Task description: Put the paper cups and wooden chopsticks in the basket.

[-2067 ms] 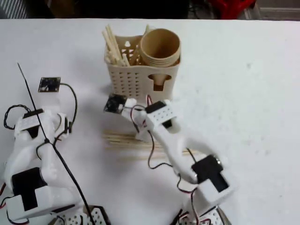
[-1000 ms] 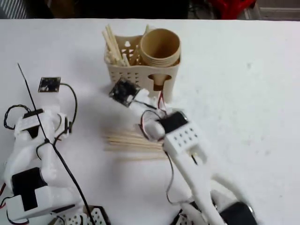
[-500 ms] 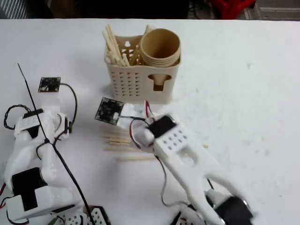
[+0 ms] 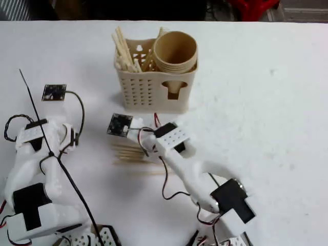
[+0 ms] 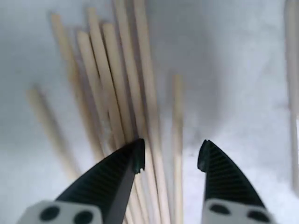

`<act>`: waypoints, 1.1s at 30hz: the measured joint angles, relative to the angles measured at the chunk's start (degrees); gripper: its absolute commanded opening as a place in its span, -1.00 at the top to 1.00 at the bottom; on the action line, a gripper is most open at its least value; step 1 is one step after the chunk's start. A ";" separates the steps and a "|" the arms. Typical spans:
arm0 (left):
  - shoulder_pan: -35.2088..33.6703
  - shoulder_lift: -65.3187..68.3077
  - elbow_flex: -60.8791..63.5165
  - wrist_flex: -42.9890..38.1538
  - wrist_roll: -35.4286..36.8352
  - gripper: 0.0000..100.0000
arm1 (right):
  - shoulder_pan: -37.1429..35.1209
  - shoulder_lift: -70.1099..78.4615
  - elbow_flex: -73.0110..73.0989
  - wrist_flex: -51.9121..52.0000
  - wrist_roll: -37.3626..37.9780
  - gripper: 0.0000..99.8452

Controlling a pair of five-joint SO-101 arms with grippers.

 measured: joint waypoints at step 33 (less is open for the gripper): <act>0.00 0.00 0.00 0.00 0.00 0.70 | 2.20 -28.84 -5.10 7.65 -17.05 0.97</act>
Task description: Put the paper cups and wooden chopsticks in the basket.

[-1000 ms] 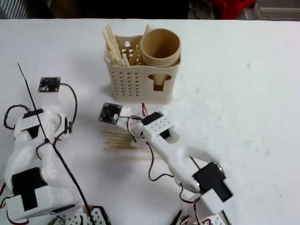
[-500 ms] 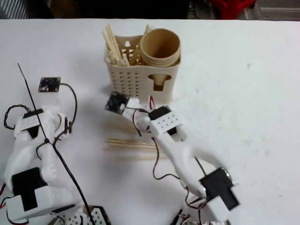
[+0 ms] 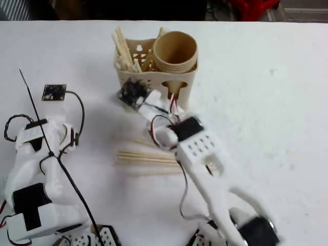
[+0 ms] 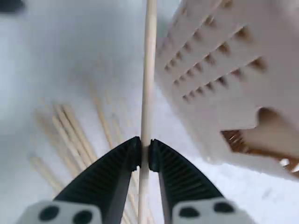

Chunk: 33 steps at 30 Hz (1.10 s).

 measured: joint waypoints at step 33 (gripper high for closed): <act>0.00 0.00 0.00 0.00 0.00 0.70 | -1.14 24.09 -52.22 -22.51 -15.38 0.96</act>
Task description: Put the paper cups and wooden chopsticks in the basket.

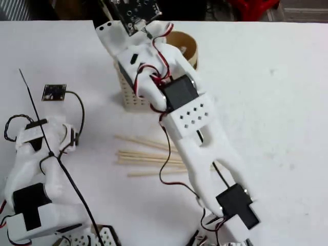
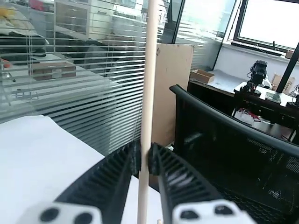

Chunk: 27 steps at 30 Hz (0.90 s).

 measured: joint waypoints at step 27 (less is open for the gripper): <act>0.00 0.00 0.00 0.00 0.00 0.70 | 0.53 8.09 -0.35 -2.64 2.73 0.71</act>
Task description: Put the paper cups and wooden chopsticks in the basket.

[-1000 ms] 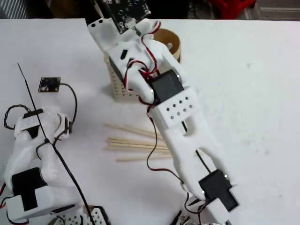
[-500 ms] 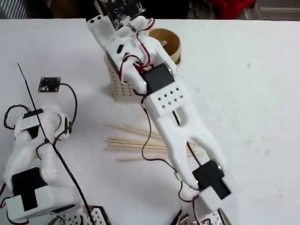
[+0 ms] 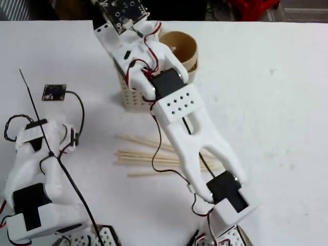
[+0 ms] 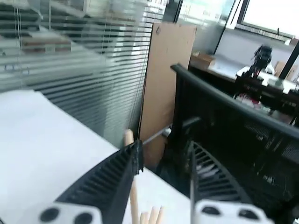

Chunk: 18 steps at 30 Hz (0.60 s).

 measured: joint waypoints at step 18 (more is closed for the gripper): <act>0.00 0.00 0.00 0.00 0.00 0.70 | 2.11 -17.58 -0.09 54.33 3.87 0.78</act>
